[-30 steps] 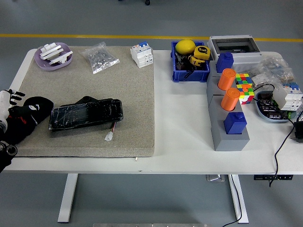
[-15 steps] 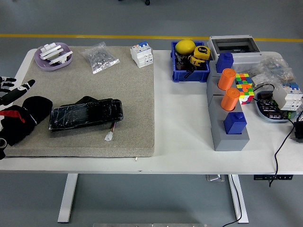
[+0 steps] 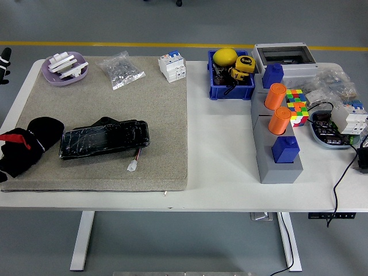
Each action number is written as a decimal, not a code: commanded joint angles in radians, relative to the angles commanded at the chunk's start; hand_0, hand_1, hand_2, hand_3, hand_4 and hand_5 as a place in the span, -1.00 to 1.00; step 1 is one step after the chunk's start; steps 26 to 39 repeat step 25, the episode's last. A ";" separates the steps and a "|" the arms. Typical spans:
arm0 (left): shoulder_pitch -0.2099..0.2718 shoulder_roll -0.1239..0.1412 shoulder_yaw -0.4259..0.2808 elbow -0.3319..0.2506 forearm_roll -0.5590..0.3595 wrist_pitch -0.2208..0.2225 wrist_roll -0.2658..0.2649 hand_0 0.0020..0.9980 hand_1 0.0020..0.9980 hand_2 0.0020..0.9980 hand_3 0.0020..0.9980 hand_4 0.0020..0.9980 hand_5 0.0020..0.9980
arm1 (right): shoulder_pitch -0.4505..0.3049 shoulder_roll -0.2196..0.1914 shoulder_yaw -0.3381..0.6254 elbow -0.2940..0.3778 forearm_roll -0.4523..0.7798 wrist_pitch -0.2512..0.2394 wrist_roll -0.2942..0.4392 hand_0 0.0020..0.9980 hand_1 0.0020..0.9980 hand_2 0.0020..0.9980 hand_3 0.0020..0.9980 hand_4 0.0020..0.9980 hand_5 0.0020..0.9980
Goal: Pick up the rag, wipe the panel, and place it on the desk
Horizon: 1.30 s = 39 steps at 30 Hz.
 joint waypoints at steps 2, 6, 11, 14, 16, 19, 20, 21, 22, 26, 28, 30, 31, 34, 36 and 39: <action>0.006 -0.012 -0.008 -0.001 -0.085 -0.051 -0.065 0.19 0.40 0.41 0.44 1.00 1.00 | -0.001 0.004 0.016 0.000 -0.015 -0.001 -0.002 0.44 -0.25 0.25 0.24 1.00 0.12; 0.015 -0.043 -0.032 0.000 -0.260 -0.143 -0.167 0.26 0.43 0.45 0.45 1.00 1.00 | -0.007 0.007 0.028 0.000 -0.031 0.000 -0.003 0.44 -0.25 0.26 0.24 1.00 0.12; 0.016 -0.082 -0.048 0.007 -0.462 -0.216 -0.219 0.27 0.43 0.45 0.46 1.00 1.00 | -0.016 0.006 0.012 0.000 -0.018 0.003 0.002 0.44 -0.25 0.26 0.24 1.00 0.12; 0.023 -0.097 -0.056 0.004 -0.578 -0.253 -0.229 0.27 0.43 0.45 0.46 1.00 1.00 | -0.019 0.003 -0.021 0.000 0.010 0.007 0.008 0.44 -0.25 0.26 0.24 1.00 0.12; 0.027 -0.105 -0.063 0.002 -0.623 -0.279 -0.232 0.29 0.44 0.44 0.45 1.00 0.77 | -0.021 0.002 -0.045 0.000 0.030 0.009 0.014 0.44 -0.25 0.26 0.24 1.00 0.12; 0.033 -0.117 -0.069 0.000 -0.657 -0.305 -0.237 0.29 0.44 0.44 0.45 1.00 0.77 | -0.024 0.004 -0.055 0.000 0.038 0.011 0.018 0.44 -0.25 0.26 0.24 1.00 0.12; 0.036 -0.126 -0.072 -0.002 -0.665 -0.311 -0.242 0.29 0.44 0.44 0.45 1.00 0.77 | -0.025 0.005 -0.064 0.000 0.046 0.012 0.020 0.44 -0.25 0.26 0.24 1.00 0.12; 0.038 -0.132 -0.074 -0.001 -0.670 -0.318 -0.245 0.29 0.44 0.44 0.45 1.00 0.77 | -0.026 0.005 -0.067 0.000 0.048 0.013 0.021 0.44 -0.25 0.26 0.24 1.00 0.12; 0.040 -0.136 -0.075 -0.003 -0.671 -0.323 -0.247 0.17 0.36 0.38 0.31 0.90 0.20 | -0.026 0.006 -0.067 0.000 0.047 0.013 0.021 0.44 -0.26 0.26 0.24 1.00 0.12; 0.047 -0.150 -0.074 -0.007 -0.661 -0.340 -0.253 0.17 0.36 0.38 0.31 0.90 0.20 | -0.025 0.008 -0.087 0.000 0.060 0.014 0.023 0.44 -0.26 0.26 0.24 1.00 0.12; 0.047 -0.150 -0.074 -0.007 -0.661 -0.340 -0.253 0.17 0.36 0.38 0.31 0.90 0.20 | -0.025 0.008 -0.087 0.000 0.060 0.014 0.023 0.44 -0.26 0.26 0.24 1.00 0.12; 0.047 -0.150 -0.074 -0.007 -0.661 -0.340 -0.253 0.17 0.36 0.38 0.31 0.90 0.20 | -0.025 0.008 -0.087 0.000 0.060 0.014 0.023 0.44 -0.26 0.26 0.24 1.00 0.12; 0.047 -0.150 -0.074 -0.007 -0.661 -0.340 -0.253 0.17 0.36 0.38 0.31 0.90 0.20 | -0.025 0.008 -0.087 0.000 0.060 0.014 0.023 0.44 -0.26 0.26 0.24 1.00 0.12; 0.047 -0.150 -0.074 -0.007 -0.661 -0.340 -0.253 0.17 0.36 0.38 0.31 0.90 0.20 | -0.025 0.008 -0.087 0.000 0.060 0.014 0.023 0.44 -0.26 0.26 0.24 1.00 0.12; 0.047 -0.150 -0.074 -0.007 -0.661 -0.340 -0.253 0.17 0.36 0.38 0.31 0.90 0.20 | -0.025 0.008 -0.087 0.000 0.060 0.014 0.023 0.44 -0.26 0.26 0.24 1.00 0.12; 0.047 -0.150 -0.074 -0.007 -0.661 -0.340 -0.253 0.17 0.36 0.38 0.31 0.90 0.20 | -0.025 0.008 -0.087 0.000 0.060 0.014 0.023 0.44 -0.26 0.26 0.24 1.00 0.12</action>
